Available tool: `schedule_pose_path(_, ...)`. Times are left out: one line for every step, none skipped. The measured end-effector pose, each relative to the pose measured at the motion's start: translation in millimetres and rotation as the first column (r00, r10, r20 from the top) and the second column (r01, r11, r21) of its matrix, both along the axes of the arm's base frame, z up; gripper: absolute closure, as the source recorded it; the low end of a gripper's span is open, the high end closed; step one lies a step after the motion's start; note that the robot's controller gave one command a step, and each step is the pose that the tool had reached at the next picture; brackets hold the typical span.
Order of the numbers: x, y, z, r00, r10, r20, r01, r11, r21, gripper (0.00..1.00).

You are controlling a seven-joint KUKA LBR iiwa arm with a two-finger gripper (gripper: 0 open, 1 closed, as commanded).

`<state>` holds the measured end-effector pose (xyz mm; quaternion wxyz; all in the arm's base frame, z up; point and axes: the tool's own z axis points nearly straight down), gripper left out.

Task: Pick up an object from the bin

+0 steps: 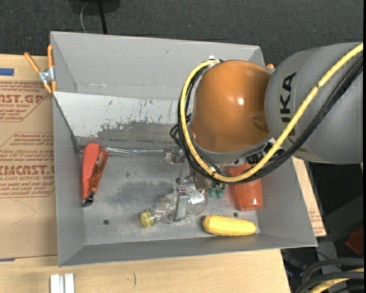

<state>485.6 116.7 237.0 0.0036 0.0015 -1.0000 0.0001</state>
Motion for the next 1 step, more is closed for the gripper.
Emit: schedule_pose_path(1.7,-0.6,4.1,1.000,-0.002,0.008,0.002,1.000,0.001,0.00)
